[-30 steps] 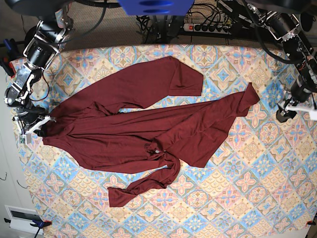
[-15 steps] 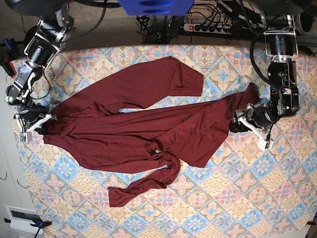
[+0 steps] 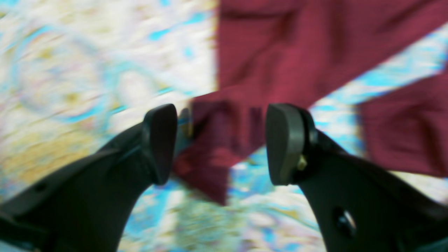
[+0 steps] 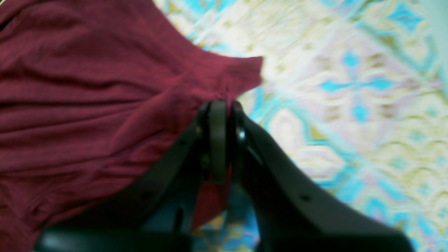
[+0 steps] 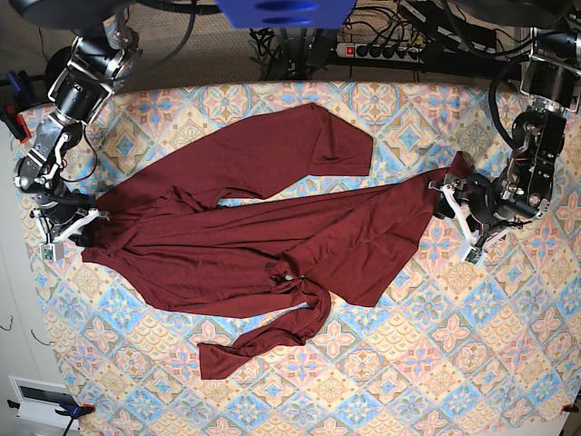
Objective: Layout the t-shirt on the table in an organized manner, then fold the t-shirt properly
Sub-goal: 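Grasp the stretched shirt end with the left gripper and drag it along, then release the shirt end with the left gripper and raise it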
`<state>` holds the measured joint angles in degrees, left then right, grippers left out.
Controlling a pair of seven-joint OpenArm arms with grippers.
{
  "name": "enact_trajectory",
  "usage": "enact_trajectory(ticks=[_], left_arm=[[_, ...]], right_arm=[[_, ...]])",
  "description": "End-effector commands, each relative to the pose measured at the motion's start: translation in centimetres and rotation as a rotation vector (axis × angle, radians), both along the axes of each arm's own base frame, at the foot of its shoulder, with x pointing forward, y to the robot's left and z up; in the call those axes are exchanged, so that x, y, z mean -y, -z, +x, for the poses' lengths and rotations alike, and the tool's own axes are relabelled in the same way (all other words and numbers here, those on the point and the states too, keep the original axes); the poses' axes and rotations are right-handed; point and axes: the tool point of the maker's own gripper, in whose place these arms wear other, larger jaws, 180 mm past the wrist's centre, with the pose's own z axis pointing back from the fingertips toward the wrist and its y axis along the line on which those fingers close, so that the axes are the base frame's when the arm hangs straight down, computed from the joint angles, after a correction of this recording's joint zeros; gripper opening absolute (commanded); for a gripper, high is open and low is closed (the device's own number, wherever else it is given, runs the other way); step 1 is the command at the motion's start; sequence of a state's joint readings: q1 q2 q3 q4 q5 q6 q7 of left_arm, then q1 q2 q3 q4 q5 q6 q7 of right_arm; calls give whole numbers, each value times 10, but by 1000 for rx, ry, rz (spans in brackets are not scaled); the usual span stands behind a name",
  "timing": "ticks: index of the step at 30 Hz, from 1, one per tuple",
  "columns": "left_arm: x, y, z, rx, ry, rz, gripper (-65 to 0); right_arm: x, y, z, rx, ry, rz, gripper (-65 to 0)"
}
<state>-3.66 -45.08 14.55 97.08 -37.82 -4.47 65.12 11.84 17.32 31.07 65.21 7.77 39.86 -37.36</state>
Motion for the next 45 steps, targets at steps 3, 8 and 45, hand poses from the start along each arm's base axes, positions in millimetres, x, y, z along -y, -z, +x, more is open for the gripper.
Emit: enact_trajectory(ticks=[3, 8, 45], left_arm=[[5, 11, -8, -17, 63, 77, -258], [18, 33, -21, -51, 140, 161, -258], [-76, -140, 106, 647, -377, -50, -650]], right_arm=[[10, -25, 13, 76, 5, -19, -650], [10, -25, 13, 76, 5, -19, -650], [-3, -18, 14, 71, -1, 10, -650]])
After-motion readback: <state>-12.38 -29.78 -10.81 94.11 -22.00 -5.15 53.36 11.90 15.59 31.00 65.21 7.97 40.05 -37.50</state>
